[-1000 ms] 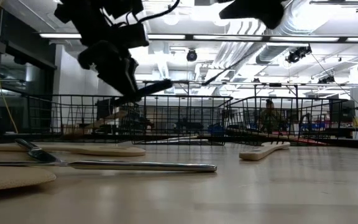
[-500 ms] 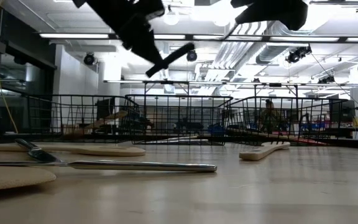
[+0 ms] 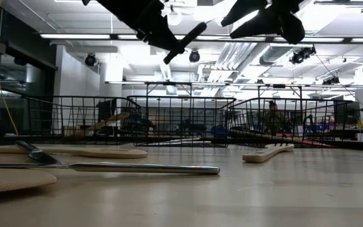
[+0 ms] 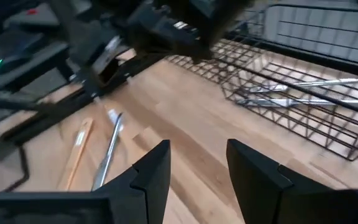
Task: Pick & Place Kitchen Items
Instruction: Put the black spatula into the right mesh basket
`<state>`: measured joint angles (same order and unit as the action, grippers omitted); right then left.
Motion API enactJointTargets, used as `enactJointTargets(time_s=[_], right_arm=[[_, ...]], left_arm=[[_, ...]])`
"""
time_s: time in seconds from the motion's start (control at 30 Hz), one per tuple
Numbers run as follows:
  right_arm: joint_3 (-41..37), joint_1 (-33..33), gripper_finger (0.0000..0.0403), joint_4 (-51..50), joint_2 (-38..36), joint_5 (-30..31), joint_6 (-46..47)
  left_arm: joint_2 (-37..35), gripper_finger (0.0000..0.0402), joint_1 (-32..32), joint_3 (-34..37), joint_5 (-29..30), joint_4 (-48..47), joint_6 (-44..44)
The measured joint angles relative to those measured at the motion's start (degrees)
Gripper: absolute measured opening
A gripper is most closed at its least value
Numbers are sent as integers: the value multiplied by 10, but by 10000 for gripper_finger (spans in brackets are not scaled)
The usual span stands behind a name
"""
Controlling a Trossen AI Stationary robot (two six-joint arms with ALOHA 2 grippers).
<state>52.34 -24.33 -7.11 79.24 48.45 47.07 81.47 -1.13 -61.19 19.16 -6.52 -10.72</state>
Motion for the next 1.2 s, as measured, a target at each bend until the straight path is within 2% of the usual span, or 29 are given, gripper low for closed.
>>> enactJointTargets(time_s=[0.07,0.23,0.33,0.43,0.63,0.73,0.97,1.2], right_arm=[[0,10,148,0,0,15,23],[0,21,148,14,15,125,101],[0,20,148,54,40,162,96],[0,23,148,109,69,173,81],[0,41,149,205,110,174,25],[0,51,159,232,110,143,-32],[0,41,196,269,107,27,-225],[0,9,200,328,75,29,-417]], left_arm=[[0,98,0,0,12,12,0],[0,98,0,0,39,33,4],[3,97,0,0,44,38,4],[6,97,0,0,44,35,4],[20,97,0,0,44,38,5],[22,97,0,0,44,25,5],[21,97,0,0,50,-1,-16],[21,97,0,-2,51,-45,-40]])
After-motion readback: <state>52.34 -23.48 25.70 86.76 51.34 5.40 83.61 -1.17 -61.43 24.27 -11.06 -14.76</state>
